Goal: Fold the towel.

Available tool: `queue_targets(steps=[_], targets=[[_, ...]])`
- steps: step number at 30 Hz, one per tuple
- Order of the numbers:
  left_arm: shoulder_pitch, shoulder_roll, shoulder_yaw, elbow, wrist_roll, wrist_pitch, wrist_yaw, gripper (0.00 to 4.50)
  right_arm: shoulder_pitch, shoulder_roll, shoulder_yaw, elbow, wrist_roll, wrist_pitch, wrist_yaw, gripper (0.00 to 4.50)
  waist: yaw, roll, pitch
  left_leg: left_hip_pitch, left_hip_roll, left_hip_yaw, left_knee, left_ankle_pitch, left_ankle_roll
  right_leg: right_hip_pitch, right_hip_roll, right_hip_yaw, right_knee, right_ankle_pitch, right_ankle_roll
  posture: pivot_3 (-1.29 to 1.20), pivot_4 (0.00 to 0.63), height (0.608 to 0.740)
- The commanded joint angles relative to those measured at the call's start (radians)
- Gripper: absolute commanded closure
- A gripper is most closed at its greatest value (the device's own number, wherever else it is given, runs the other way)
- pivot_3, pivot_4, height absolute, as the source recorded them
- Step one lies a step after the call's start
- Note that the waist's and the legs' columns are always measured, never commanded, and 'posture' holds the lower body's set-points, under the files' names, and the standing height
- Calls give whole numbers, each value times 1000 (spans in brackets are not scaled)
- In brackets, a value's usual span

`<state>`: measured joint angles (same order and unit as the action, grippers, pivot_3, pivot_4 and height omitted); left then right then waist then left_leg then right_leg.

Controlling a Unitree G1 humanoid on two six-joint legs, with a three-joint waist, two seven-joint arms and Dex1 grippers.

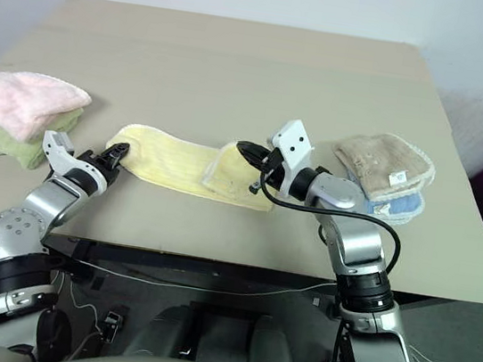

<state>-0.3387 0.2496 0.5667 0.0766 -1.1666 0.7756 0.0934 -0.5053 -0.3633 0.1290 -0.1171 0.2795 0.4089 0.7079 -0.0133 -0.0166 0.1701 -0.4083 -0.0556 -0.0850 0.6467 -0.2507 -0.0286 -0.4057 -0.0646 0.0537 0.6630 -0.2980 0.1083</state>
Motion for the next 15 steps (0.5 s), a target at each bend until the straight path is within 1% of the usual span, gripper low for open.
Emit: queue_targets(steps=[1, 6, 11, 15], targets=[[-22, 23, 24, -9, -10, -18, -23, 4479, 2, -7, -21, -52, 9, -1, -9, 4500, 0, 0, 0, 0, 0, 0, 0, 0, 0, 0, 0, 0, 0, 0, 0, 0, 150, 740], [-19, 66, 24, -29, 9, -30, -76, 4479, 15, -16, -24, -66, 10, 5, -16, 4500, 0, 0, 0, 0, 0, 0, 0, 0, 0, 0, 0, 0, 0, 0, 0, 0, 150, 740], [-23, 156, 21, -113, 35, -52, -155, 4479, 26, -27, -34, -74, 9, 10, -24, 4500, -2, 0, 0, 0, 0, 0, -1, 0, 0, -1, 0, 0, 0, 0, 0, 0, 150, 740], [-33, 215, -70, -176, 93, -32, -235, 4479, 19, -31, -46, -56, 4, 4, -33, 4500, 1, 0, 1, 0, 0, 0, -1, 0, 0, 0, 0, 0, 0, 0, 0, 0, 150, 740]])
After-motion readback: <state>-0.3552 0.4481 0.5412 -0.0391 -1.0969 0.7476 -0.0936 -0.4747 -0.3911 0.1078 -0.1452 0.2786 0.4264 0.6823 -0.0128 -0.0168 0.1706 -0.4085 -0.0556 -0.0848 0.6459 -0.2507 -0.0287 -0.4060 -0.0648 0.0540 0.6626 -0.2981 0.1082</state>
